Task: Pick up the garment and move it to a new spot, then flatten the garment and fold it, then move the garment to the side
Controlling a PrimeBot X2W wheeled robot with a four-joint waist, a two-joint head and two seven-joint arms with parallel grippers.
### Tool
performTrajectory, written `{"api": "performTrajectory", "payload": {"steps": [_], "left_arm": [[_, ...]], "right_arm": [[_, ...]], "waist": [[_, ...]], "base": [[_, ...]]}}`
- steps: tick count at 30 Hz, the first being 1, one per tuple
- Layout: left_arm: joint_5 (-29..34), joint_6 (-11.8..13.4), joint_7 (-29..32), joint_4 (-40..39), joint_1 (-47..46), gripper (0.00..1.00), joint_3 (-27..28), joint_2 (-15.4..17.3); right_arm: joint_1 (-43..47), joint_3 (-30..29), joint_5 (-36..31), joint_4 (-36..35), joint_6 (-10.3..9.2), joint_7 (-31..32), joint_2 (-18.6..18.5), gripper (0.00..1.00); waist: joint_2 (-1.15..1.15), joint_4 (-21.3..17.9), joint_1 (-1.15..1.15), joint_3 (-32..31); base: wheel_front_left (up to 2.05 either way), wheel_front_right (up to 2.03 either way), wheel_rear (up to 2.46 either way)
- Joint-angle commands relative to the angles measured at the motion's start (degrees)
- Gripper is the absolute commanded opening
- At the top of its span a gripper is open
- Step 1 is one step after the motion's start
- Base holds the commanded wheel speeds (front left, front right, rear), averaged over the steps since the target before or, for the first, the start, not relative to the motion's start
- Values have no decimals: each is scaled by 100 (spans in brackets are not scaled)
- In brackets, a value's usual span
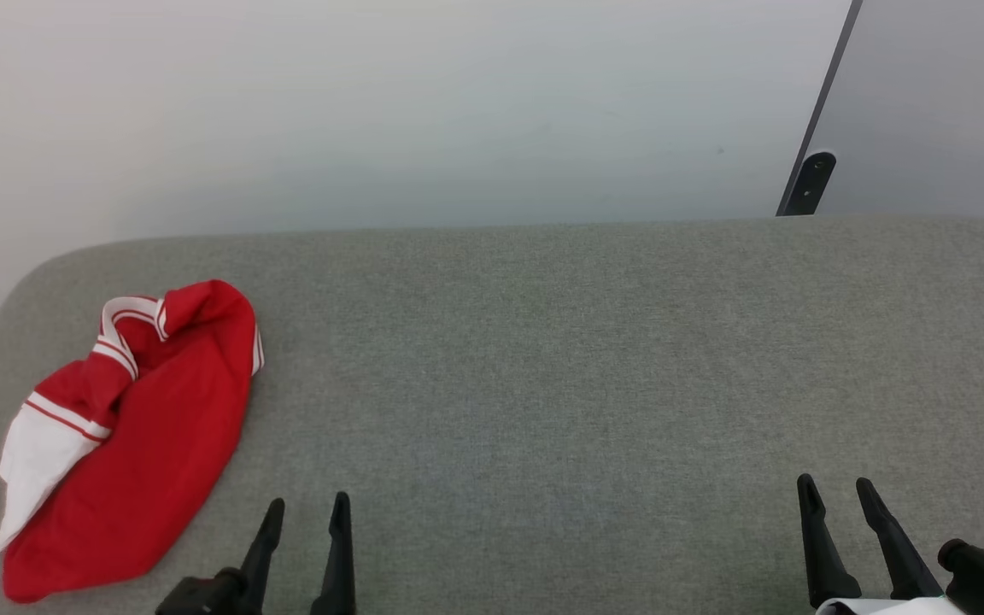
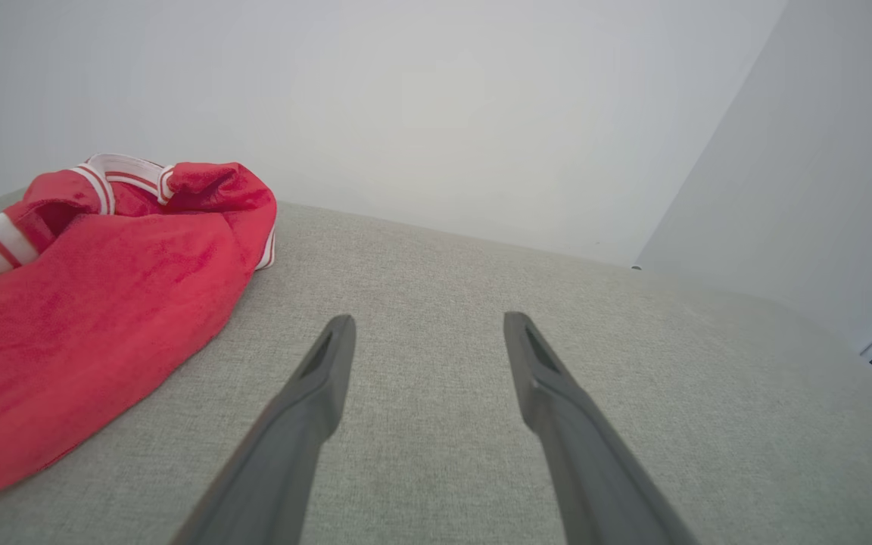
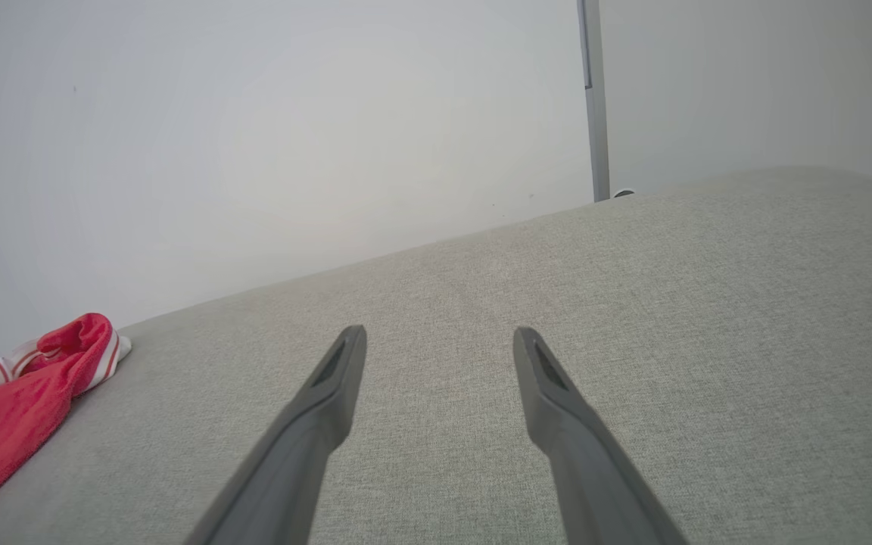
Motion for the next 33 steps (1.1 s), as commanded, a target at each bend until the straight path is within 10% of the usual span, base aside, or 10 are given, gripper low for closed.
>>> {"api": "performTrajectory", "payload": {"steps": [1, 33], "left_arm": [[115, 24, -54, -44, 18, 100, -4, 31], [881, 22, -344, 24, 182, 100, -65, 36]], "right_arm": [[53, 18, -113, -51, -4, -50, -4, 100], [161, -73, -738, 66, -6, -479, -6, 100]], "waist": [[0, 0, 0, -2], [0, -22, 0, 20]], "base": [[0, 0, 0], [0, 0, 0]]}}
